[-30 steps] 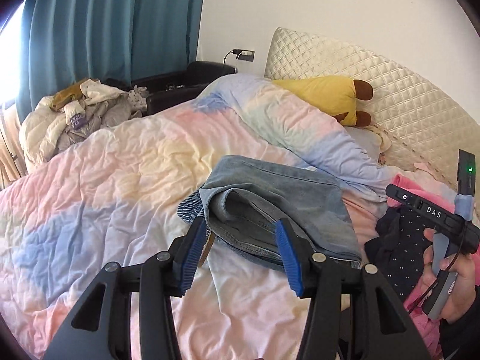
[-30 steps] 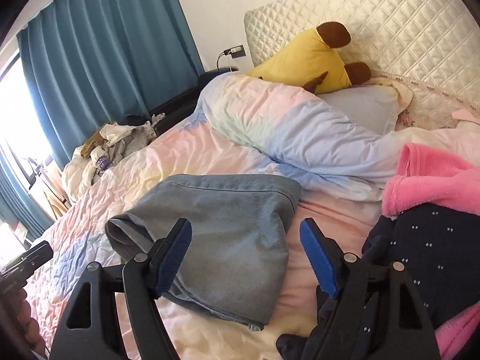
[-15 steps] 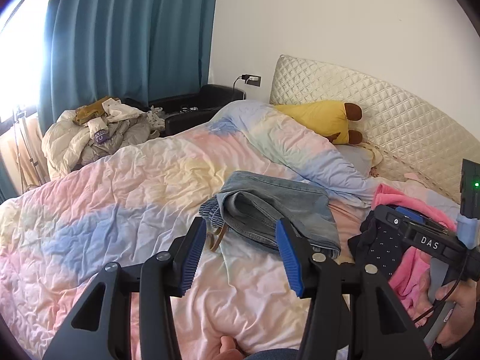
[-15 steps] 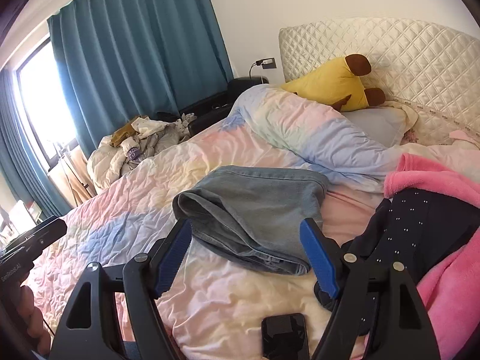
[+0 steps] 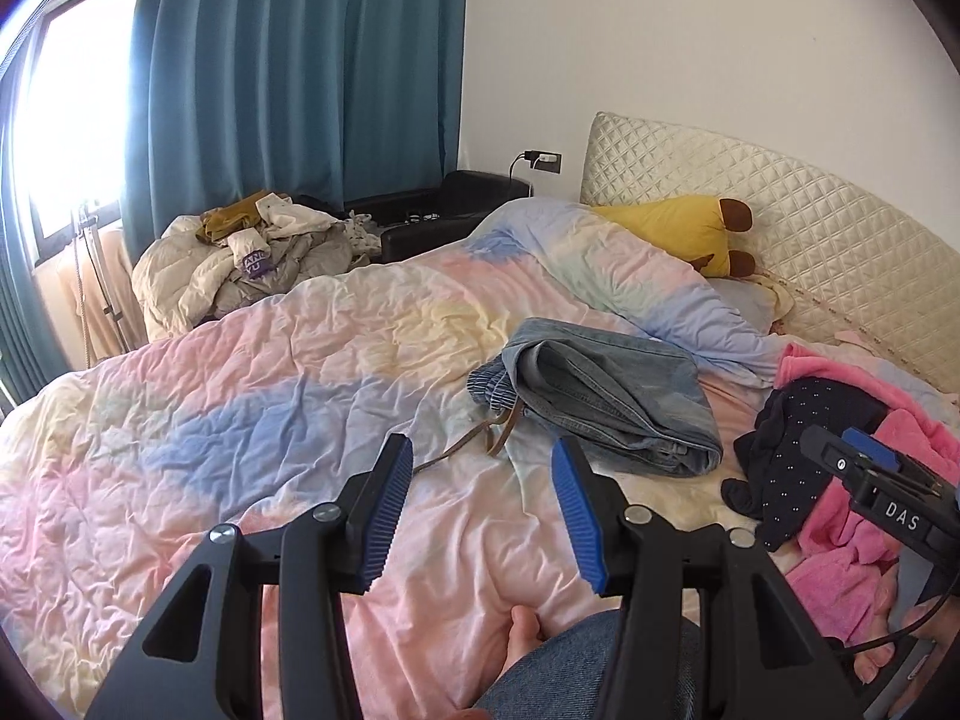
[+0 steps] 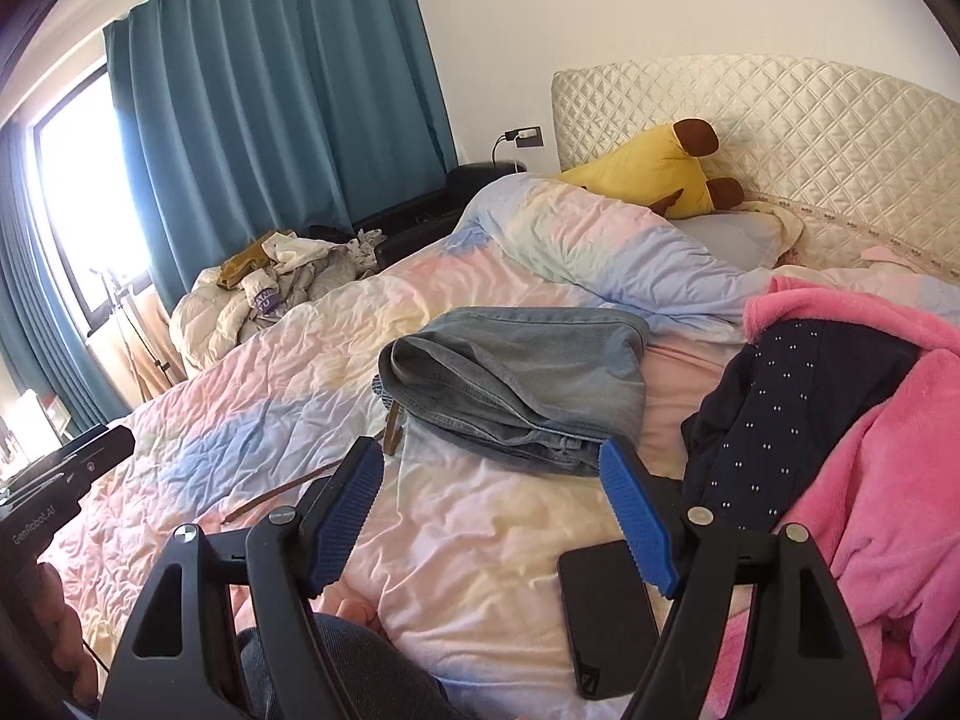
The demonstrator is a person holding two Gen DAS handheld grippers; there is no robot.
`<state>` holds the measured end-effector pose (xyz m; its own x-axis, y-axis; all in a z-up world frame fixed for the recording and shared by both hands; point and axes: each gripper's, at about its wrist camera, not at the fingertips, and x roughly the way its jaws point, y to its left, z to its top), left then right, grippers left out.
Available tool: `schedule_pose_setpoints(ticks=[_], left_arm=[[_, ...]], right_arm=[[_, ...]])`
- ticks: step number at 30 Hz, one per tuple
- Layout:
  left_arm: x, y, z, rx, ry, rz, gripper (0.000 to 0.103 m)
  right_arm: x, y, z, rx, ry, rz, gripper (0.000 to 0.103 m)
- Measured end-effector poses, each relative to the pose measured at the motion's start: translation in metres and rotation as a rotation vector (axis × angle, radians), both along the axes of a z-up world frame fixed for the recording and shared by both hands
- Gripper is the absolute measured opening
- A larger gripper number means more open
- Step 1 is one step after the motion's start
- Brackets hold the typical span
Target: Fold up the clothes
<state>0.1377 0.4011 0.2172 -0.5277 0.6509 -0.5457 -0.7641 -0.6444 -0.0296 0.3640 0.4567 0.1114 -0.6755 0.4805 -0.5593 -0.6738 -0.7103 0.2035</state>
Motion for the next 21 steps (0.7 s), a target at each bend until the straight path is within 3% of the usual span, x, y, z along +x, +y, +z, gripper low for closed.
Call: schedule_pose_setpoints(ticks=[5,21], left_arm=[[-0.002,-0.002,-0.009,-0.015,0.004,0.003,0.050],[-0.010,-0.009,-0.023,-0.030,-0.032,0.029,0.050]], right_arm=[[0.000,-0.021,-0.003,0.043,-0.006,-0.007,0.076],[-0.009,-0.028,-0.005,0.066,-0.055,-0.041,0.076]])
